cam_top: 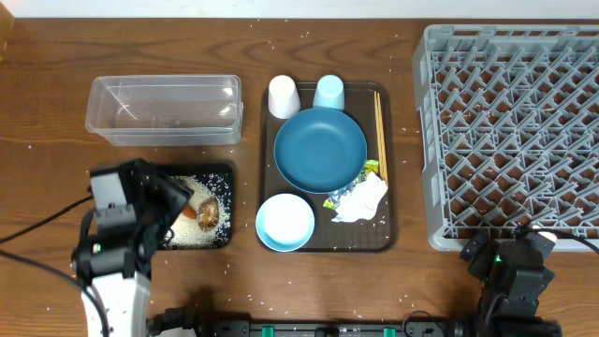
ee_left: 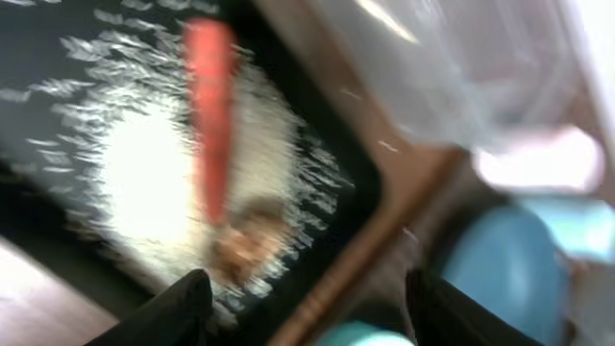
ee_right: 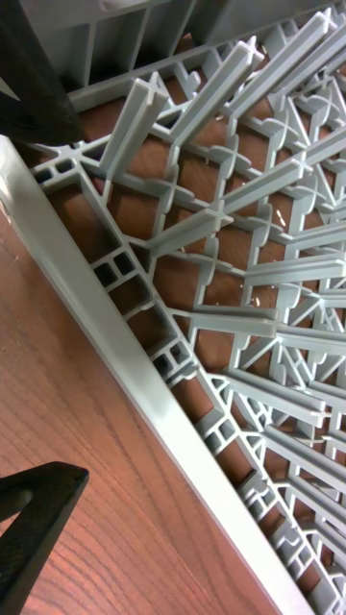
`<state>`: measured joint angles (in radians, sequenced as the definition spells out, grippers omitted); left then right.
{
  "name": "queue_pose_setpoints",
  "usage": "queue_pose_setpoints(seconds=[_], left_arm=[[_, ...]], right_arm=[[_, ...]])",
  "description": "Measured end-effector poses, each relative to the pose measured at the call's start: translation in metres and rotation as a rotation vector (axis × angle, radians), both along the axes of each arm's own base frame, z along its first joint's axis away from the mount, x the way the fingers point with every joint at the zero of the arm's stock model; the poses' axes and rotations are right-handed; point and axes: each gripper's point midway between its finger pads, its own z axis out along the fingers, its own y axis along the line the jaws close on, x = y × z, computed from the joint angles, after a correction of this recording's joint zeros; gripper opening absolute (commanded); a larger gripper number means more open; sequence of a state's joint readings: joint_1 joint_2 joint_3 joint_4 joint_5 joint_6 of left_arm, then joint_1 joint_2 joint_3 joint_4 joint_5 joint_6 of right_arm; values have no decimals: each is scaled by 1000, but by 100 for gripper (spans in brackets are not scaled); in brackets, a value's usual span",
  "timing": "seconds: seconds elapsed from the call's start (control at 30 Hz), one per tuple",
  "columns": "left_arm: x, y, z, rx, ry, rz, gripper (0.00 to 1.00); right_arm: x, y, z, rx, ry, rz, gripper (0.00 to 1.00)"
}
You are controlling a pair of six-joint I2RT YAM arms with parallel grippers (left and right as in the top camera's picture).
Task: Sort waste into correct bins and load items into the dishwasher rack
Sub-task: 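Open the left gripper to drop the carrot onto the black tray, then move the left gripper right to the white tissue on the dark tray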
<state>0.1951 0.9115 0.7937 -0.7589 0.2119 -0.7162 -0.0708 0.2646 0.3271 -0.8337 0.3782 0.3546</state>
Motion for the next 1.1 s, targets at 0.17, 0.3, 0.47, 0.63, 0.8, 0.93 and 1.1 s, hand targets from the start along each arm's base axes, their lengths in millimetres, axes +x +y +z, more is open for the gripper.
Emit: queue_pose_setpoints(seconds=[0.17, 0.3, 0.47, 0.63, 0.8, 0.93, 1.1], left_arm=[[0, -47, 22, -93, -114, -266, 74], [-7, -93, 32, -148, -167, -509, 75], [-23, -147, 39, -180, -203, -773, 79], [-50, -193, 28, -172, -152, -989, 81], [-69, -231, 8, -94, -54, -1157, 84], [-72, -259, 1, -29, -2, -1246, 86], [-65, -294, 2, 37, 11, -1315, 90]], right_arm=[[0, 0, 0, 0, 0, 0, 99], [0, 0, 0, 0, 0, 0, 99], [0, 0, 0, 0, 0, 0, 99], [0, 0, 0, 0, 0, 0, 99], [0, 0, 0, 0, 0, 0, 99], [0, 0, 0, 1, 0, 1, 99], [0, 0, 0, 0, 0, 0, 99]])
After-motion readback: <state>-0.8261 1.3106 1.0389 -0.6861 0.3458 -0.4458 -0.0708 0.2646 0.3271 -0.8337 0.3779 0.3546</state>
